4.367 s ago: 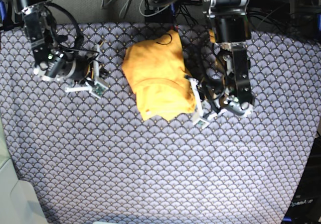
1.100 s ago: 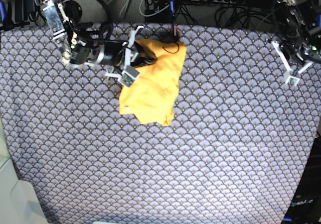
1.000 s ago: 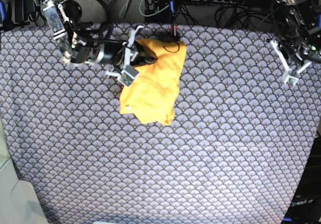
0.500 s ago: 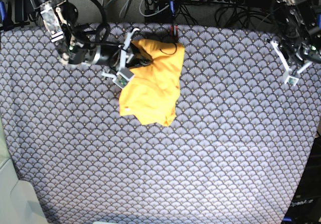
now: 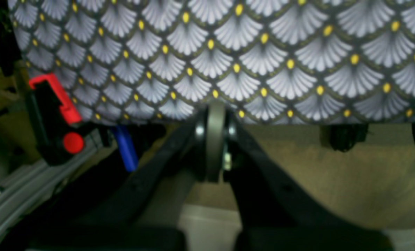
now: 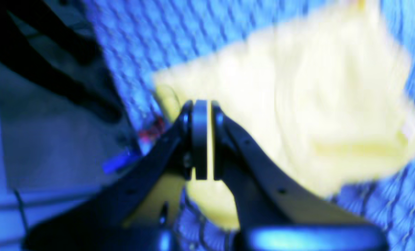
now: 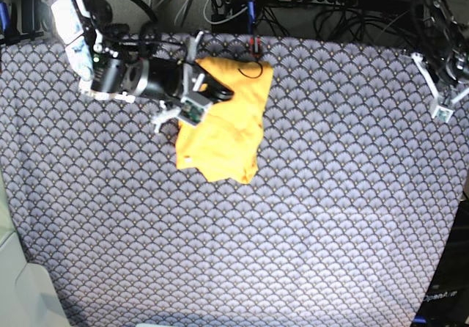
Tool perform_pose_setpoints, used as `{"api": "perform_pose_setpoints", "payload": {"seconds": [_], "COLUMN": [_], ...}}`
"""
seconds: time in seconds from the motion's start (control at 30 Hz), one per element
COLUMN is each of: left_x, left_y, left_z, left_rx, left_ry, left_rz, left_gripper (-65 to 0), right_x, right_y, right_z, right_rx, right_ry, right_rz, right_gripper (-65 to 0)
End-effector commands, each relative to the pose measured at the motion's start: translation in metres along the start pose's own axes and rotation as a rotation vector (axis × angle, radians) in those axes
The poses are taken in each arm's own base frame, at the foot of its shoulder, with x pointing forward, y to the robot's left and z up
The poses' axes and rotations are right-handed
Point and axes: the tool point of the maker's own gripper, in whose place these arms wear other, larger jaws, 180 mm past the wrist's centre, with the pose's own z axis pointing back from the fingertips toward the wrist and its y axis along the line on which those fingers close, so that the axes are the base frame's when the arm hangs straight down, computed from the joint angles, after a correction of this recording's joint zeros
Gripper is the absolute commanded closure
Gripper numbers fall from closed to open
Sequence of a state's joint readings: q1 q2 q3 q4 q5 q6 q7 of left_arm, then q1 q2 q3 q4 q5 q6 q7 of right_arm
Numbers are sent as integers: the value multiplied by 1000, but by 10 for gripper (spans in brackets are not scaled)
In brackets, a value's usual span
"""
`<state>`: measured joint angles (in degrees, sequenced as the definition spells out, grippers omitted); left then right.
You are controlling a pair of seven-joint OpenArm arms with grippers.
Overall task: Fold the T-shirt properly
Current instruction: 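Grasp the bundle's collar edge with the right gripper and smooth it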
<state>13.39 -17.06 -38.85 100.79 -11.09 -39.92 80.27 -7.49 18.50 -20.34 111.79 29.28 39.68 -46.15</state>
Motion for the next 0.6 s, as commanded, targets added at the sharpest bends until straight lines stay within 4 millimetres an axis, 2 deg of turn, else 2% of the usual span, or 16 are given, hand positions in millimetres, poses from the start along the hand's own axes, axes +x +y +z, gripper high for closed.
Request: {"api": "perform_pose_setpoints", "payload": {"seconds": [0.0, 0.1, 0.2, 0.33, 0.57], "left_x": [3, -13, -27, -39, -59], "left_y": [9, 10, 17, 19, 14], "left_z": [5, 5, 6, 7, 5], "left_rx": [28, 30, 42, 47, 35], "left_ry": [-11, 21, 41, 68, 115], "left_rz": [-11, 7, 36, 43, 33], "left_gripper": [0, 0, 0, 0, 0], "right_x": [9, 13, 17, 16, -15], "right_y": [1, 4, 16, 24, 28], "right_z": [-1, -10, -20, -35, -64], "right_rx": [5, 16, 54, 99, 164], "right_ry": [-24, -35, -48, -44, -12], "right_rz": [11, -8, -18, -28, -131], "right_gripper": [0, 0, 0, 0, 0]}}
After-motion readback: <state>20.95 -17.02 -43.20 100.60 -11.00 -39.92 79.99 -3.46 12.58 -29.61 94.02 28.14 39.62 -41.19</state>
